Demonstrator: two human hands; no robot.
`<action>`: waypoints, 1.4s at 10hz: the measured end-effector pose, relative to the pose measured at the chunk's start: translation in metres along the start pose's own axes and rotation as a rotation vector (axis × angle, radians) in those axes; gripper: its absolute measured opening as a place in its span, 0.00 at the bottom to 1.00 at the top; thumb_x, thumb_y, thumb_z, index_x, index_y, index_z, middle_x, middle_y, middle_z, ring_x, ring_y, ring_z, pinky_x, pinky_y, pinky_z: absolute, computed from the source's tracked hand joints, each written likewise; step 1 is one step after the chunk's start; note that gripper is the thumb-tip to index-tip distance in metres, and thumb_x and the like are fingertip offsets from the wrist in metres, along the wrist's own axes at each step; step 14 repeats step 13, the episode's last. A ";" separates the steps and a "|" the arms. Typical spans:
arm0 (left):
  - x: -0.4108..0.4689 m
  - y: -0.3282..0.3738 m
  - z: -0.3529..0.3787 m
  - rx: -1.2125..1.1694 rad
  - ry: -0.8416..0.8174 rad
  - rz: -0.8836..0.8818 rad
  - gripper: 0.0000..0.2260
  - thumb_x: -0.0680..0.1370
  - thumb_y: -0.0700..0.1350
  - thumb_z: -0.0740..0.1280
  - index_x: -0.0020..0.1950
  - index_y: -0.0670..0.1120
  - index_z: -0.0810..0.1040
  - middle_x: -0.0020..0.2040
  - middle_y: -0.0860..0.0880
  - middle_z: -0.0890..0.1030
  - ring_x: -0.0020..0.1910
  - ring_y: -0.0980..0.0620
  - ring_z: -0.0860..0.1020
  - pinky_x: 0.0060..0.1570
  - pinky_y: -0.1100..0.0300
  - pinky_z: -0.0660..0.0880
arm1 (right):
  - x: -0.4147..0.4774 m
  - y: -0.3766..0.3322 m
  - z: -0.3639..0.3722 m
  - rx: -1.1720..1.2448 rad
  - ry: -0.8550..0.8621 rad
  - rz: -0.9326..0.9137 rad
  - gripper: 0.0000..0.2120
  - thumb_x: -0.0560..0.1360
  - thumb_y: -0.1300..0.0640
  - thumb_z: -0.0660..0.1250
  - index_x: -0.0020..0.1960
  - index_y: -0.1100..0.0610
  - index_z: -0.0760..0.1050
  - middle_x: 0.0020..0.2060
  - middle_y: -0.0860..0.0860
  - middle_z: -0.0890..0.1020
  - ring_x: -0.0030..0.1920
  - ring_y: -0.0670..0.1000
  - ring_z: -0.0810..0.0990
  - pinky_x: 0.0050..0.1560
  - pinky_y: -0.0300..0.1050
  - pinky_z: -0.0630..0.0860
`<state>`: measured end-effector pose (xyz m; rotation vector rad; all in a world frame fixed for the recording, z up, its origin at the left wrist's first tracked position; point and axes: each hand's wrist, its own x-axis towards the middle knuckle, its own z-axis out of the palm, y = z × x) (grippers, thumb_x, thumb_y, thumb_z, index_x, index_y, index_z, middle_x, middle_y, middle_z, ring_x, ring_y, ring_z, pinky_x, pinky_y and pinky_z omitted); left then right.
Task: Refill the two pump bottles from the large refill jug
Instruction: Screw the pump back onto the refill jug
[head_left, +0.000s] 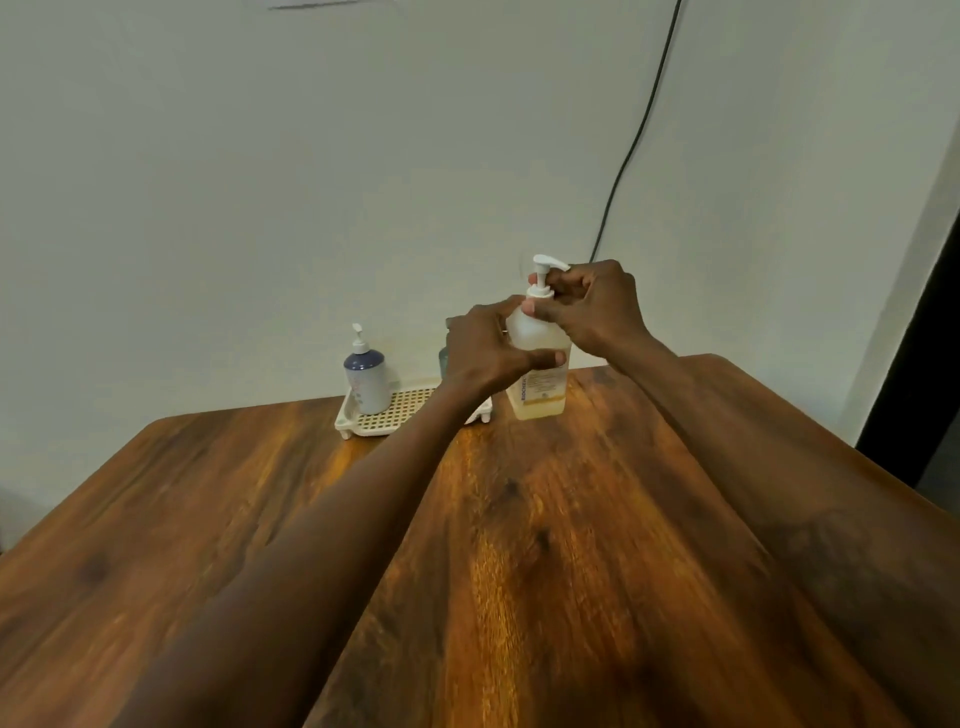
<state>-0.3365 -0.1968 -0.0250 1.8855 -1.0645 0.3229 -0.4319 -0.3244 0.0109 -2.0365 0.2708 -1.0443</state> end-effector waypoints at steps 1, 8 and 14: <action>0.035 -0.018 0.029 -0.001 -0.064 -0.040 0.29 0.67 0.58 0.81 0.65 0.51 0.82 0.58 0.50 0.86 0.50 0.53 0.84 0.50 0.59 0.83 | 0.035 0.036 0.002 0.001 0.007 0.045 0.20 0.69 0.57 0.82 0.59 0.60 0.85 0.56 0.51 0.87 0.52 0.46 0.85 0.57 0.42 0.82; 0.148 -0.143 0.156 -0.049 -0.328 -0.260 0.33 0.71 0.43 0.80 0.74 0.48 0.75 0.66 0.46 0.82 0.64 0.45 0.80 0.67 0.49 0.77 | 0.143 0.204 0.050 0.017 -0.060 0.279 0.20 0.69 0.56 0.82 0.60 0.56 0.84 0.51 0.47 0.87 0.48 0.43 0.86 0.50 0.37 0.83; 0.150 -0.147 0.147 -0.090 -0.373 -0.373 0.49 0.69 0.52 0.81 0.84 0.51 0.59 0.77 0.45 0.72 0.74 0.43 0.73 0.69 0.43 0.75 | 0.156 0.202 0.051 -0.017 -0.145 0.334 0.34 0.68 0.55 0.82 0.71 0.58 0.76 0.66 0.54 0.82 0.64 0.52 0.82 0.63 0.46 0.80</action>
